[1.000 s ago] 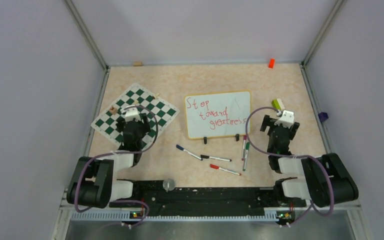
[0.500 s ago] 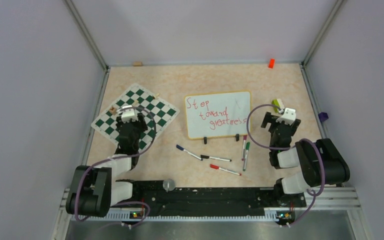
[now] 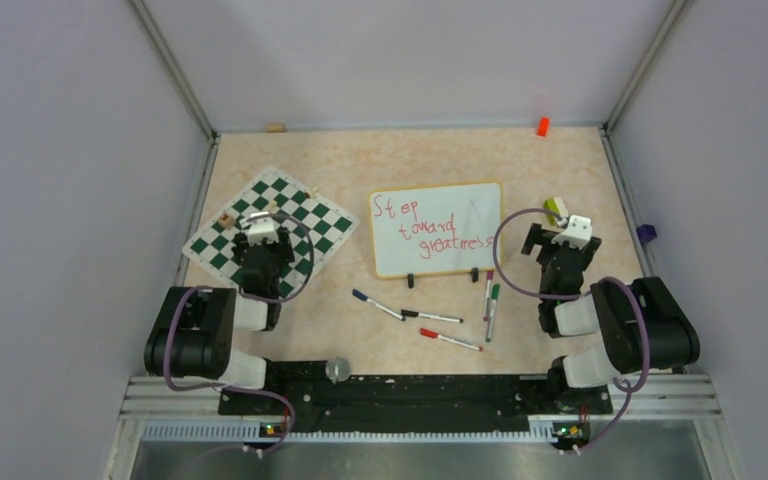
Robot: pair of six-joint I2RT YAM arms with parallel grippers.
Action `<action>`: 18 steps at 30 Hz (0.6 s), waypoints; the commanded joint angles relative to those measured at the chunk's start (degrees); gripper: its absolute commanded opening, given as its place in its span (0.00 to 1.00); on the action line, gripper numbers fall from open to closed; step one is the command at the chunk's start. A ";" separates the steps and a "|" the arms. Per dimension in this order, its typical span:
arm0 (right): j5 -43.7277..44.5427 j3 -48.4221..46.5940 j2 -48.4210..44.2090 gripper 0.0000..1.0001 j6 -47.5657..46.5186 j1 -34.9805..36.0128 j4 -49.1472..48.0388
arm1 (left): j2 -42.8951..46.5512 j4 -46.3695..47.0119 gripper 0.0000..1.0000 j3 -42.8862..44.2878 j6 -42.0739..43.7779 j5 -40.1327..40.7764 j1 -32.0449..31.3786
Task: Write a sentence on the whiteboard
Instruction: Reset both arms
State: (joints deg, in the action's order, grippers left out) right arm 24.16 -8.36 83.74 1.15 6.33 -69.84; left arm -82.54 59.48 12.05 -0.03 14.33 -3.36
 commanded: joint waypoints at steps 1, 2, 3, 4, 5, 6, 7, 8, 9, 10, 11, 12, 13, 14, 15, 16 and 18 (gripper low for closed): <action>-0.60 -1.04 0.23 0.99 0.79 -0.29 -3.21 | -0.90 3.11 0.63 3.84 0.50 -3.16 1.85; -0.65 -1.04 0.26 0.99 0.79 -0.27 -3.20 | -0.95 1.35 0.85 4.71 0.31 -1.47 2.12; -0.68 -1.07 0.28 0.99 0.80 -0.26 -3.26 | -0.95 0.27 0.97 5.25 -1.87 -0.21 2.43; -0.61 -1.05 0.23 0.99 0.78 -0.26 -3.21 | -0.88 0.29 0.99 5.23 -2.19 -0.04 2.51; -0.65 -1.04 0.32 0.99 0.81 -0.27 -3.23 | -0.84 0.39 0.99 5.15 -2.31 0.02 2.52; -0.66 -1.04 0.28 0.99 0.83 -0.26 -3.27 | -0.88 0.34 0.99 5.24 -2.29 -0.04 2.61; -0.64 -1.09 0.22 0.99 0.79 -0.29 -3.20 | -0.87 0.32 0.99 5.18 -2.29 -0.13 2.65; -0.61 -1.05 0.27 0.99 0.78 -0.27 -3.29 | -0.87 0.30 0.99 5.24 -2.26 -0.13 2.65; -0.61 -1.02 0.28 0.99 0.82 -0.26 -3.28 | -0.81 0.28 0.99 5.23 -2.33 -0.14 2.64; -0.61 -1.04 0.27 0.99 0.81 -0.26 -3.29 | -0.90 0.37 0.99 5.26 -2.34 -0.07 2.65; -0.61 -1.04 0.26 0.99 0.79 -0.31 -3.25 | -0.86 0.30 0.99 5.27 -2.34 -0.14 2.65; -0.59 -1.02 0.34 0.99 0.79 -0.27 -3.28 | -0.90 0.28 0.99 5.26 -2.34 -0.07 2.65; -0.61 -1.04 0.28 0.99 0.79 -0.26 -3.24 | -0.86 0.29 0.99 5.26 -2.34 -0.12 2.65; -0.61 -1.04 0.28 0.99 0.79 -0.26 -3.30 | -0.86 0.31 0.99 5.27 -2.34 -0.05 2.64; -0.62 -1.04 0.28 0.99 0.80 -0.29 -3.28 | -0.93 0.36 0.99 5.31 -2.23 -0.15 2.65; -0.57 -1.04 0.28 0.99 0.79 -0.29 -3.28 | -0.86 0.30 0.99 5.27 -2.33 -0.09 2.64; -0.60 -1.07 0.35 0.99 0.78 -0.26 -3.28 | -0.86 0.38 0.99 5.24 -2.29 -0.08 2.65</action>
State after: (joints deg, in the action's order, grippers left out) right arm 24.08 -8.36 83.74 1.15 6.33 -70.30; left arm -83.53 58.30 16.12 -1.61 13.96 -1.06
